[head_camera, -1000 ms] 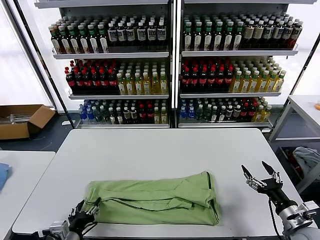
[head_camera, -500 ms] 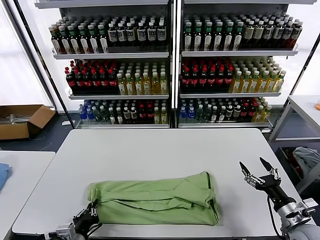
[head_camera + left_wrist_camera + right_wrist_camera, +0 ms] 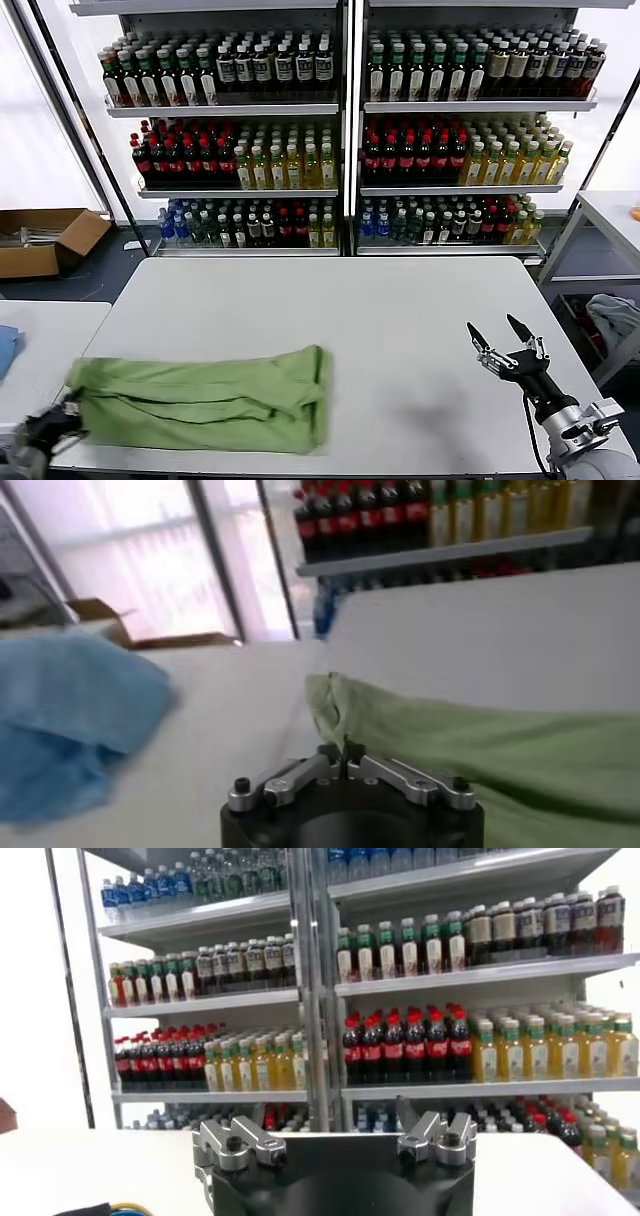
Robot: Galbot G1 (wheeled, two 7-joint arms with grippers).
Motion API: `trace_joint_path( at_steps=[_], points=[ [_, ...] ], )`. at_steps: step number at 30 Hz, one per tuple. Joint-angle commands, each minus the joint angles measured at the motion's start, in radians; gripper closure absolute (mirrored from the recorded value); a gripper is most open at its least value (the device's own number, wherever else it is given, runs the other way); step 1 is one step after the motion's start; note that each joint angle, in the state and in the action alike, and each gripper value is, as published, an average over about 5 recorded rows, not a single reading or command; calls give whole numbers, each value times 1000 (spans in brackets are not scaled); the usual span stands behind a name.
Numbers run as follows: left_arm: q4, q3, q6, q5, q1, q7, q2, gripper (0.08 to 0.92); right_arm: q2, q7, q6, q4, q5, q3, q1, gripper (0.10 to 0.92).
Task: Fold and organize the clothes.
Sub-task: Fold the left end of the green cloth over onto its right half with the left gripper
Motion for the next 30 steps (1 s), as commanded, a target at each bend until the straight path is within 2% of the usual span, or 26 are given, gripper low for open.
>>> trace_joint_path(
  at_steps=[1, 5, 10, 17, 24, 30],
  points=[
    [-199, -188, 49, -120, 7, 3, 116, 911, 12, 0, 0, 21, 2, 4, -16, 203],
    [-379, 6, 79, -110, -19, -49, 58, 911, 8, -1, 2, 31, 4, 18, -32, 203],
    [-460, 304, 73, -28, -49, -70, 21, 911, 16, -3, 2, 43, 0, 17, -42, 203],
    [-390, 535, 26, 101, -77, -49, -41, 911, 18, -4, 0, 49, -3, 16, -45, 203],
    [-294, 673, 16, 133, -143, -46, -104, 911, 21, -5, -4, 50, -13, 8, -46, 203],
    [-231, 791, 37, 108, -208, -52, -120, 911, 27, -3, -14, 55, -23, 0, -41, 203]
  ],
)
